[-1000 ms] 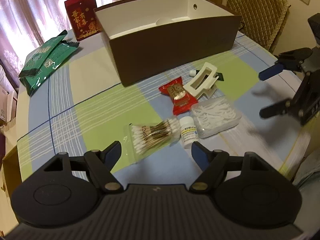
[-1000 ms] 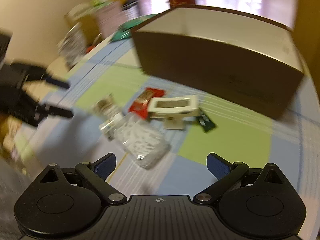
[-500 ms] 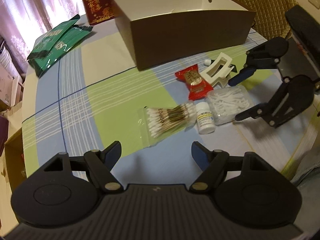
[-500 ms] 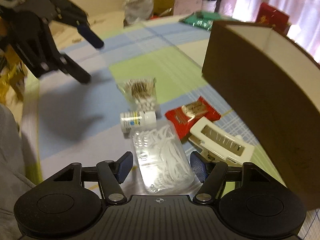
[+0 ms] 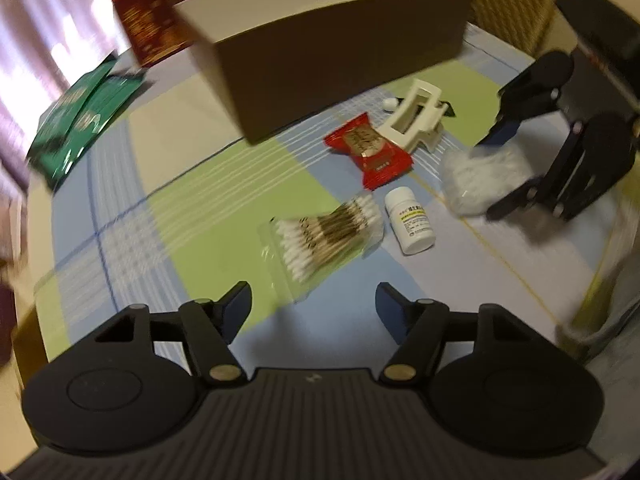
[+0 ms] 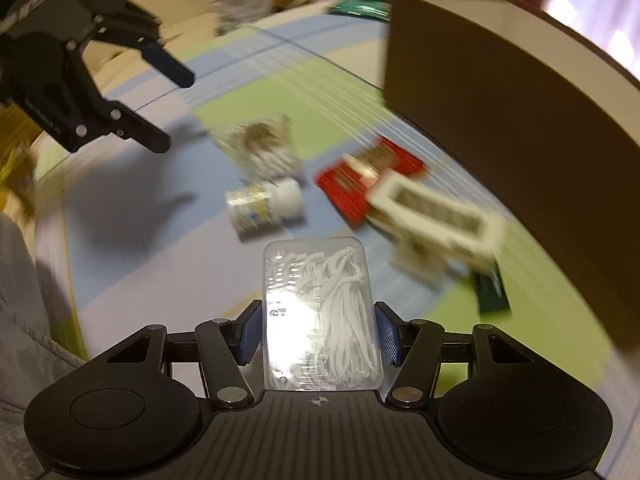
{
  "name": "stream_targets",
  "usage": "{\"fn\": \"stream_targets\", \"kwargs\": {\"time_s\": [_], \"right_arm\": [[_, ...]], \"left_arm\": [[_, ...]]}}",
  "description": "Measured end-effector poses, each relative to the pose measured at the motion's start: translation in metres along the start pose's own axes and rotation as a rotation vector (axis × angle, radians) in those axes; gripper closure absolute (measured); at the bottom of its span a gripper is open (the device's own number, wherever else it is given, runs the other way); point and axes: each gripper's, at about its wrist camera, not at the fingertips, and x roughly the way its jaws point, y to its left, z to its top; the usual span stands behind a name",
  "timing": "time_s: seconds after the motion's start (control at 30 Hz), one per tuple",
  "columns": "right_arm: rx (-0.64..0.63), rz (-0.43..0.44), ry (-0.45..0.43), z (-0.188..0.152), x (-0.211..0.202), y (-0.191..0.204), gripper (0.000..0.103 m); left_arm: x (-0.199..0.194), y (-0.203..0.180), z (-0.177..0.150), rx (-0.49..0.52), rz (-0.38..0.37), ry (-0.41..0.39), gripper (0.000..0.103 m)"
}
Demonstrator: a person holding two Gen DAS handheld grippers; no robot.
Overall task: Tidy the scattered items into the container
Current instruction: 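Grasp the cotton swab pack with the left tool while the right tool grasps the floss box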
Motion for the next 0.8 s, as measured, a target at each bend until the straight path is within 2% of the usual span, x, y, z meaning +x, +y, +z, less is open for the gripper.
{"fn": "stream_targets", "kwargs": {"time_s": [0.27, 0.4, 0.47, 0.53, 0.57, 0.6, 0.63, 0.77, 0.8], "right_arm": [[0.276, -0.119, -0.008, -0.035, -0.030, -0.026, 0.042], [0.351, -0.148, -0.018, -0.048, -0.039, -0.030, 0.042], [0.377, -0.150, -0.025, -0.051, -0.041, -0.030, 0.042], [0.385, -0.156, -0.029, -0.053, -0.042, -0.029, 0.042], [0.387, -0.156, -0.029, -0.053, -0.041, -0.028, 0.039], [0.391, -0.155, -0.026, -0.053, -0.042, -0.028, 0.028], [0.395, -0.161, -0.025, -0.054, -0.042, -0.027, 0.024], [0.383, -0.177, -0.027, -0.053, -0.039, -0.026, 0.024], [0.380, -0.180, -0.025, -0.051, -0.038, -0.026, 0.027]], "left_arm": [[0.040, -0.016, 0.023, 0.324, -0.020, 0.014, 0.039], [0.058, -0.018, 0.030, 0.410, -0.064, 0.028, 0.040], [0.063, -0.016, 0.034, 0.424, -0.086, 0.029, 0.041], [0.065, -0.012, 0.037, 0.416, -0.122, 0.029, 0.052], [0.065, -0.010, 0.038, 0.409, -0.141, 0.033, 0.056], [0.065, -0.009, 0.038, 0.400, -0.160, 0.037, 0.065], [0.065, -0.009, 0.037, 0.387, -0.177, 0.042, 0.073], [0.060, -0.010, 0.033, 0.314, -0.155, 0.060, 0.079], [0.058, -0.010, 0.031, 0.286, -0.141, 0.068, 0.081]]}}
